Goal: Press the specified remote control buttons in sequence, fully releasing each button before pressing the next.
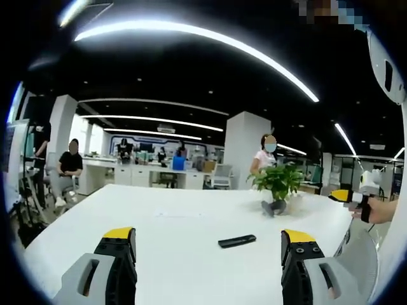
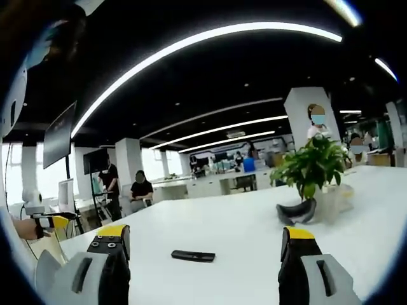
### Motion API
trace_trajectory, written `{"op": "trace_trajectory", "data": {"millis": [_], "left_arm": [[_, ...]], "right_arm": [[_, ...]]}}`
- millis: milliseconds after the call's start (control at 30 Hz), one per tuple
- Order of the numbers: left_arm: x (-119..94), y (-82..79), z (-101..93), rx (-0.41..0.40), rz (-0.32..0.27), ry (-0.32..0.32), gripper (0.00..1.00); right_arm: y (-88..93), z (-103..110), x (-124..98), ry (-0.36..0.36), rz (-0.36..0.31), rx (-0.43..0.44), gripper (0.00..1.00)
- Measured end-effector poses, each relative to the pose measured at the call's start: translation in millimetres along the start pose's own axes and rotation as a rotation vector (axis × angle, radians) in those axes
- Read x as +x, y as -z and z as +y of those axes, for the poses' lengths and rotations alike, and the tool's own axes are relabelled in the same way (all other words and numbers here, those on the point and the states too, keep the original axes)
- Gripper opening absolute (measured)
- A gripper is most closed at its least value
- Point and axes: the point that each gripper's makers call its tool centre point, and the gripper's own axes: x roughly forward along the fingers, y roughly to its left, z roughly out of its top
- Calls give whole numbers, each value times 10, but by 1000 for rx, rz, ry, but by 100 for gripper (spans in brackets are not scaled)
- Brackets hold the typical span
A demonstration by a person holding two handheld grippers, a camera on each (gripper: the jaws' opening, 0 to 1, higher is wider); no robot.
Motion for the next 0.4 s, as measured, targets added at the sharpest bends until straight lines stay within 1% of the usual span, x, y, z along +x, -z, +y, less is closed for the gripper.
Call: {"op": "trace_trajectory", "data": {"millis": [400], "left_arm": [[-2, -4, 11, -1, -4, -6, 98]], "right_arm": [[19, 14, 19, -1, 3, -11, 99]]}}
